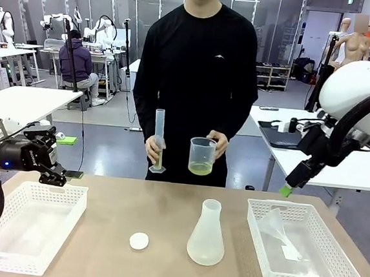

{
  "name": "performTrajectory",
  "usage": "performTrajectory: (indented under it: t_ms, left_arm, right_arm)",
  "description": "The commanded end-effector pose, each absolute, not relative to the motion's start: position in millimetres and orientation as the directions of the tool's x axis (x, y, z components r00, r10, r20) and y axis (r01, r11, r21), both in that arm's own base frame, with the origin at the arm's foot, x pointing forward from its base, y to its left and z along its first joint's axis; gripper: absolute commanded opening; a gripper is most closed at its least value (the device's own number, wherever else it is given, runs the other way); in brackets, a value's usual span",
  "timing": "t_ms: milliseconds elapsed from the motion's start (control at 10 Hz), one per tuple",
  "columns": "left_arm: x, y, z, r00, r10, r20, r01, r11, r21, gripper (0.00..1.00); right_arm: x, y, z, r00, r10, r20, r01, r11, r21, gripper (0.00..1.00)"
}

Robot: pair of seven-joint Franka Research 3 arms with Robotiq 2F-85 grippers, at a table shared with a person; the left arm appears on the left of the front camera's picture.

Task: Prepare the solutions needed for the experiment.
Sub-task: Pick up the Plastic Funnel and insert it into the Big flask.

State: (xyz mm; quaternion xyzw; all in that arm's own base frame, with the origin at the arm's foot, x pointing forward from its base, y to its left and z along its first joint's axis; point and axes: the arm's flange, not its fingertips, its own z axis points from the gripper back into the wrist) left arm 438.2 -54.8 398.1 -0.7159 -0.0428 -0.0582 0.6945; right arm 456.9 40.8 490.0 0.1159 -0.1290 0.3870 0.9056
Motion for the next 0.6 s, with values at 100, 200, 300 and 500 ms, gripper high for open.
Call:
performTrajectory:
  t_ms: [100,200,300,500]
  left_arm:
    - [437,-55,398,0.988,-0.02,0.151,0.15,-0.035,-0.988,1.0]
    - [437,-55,398,0.988,-0.02,0.151,0.15,-0.035,-0.988,1.0]
    - [437,-55,398,0.988,-0.02,0.151,0.15,-0.035,-0.988,1.0]
    - [437,-55,398,0.988,-0.02,0.151,0.15,-0.035,-0.988,1.0]
  right_arm:
    - [498,57,497,0.334,0.894,0.299,-0.926,0.371,-0.076,1.0]
    - [506,66,496,0.238,0.922,0.305,-0.963,0.265,-0.048,1.0]
    - [514,73,493,0.191,0.939,0.286,-0.978,0.207,-0.028,1.0]
    - [523,83,490,0.167,0.963,0.212,-0.985,0.173,-0.009,1.0]
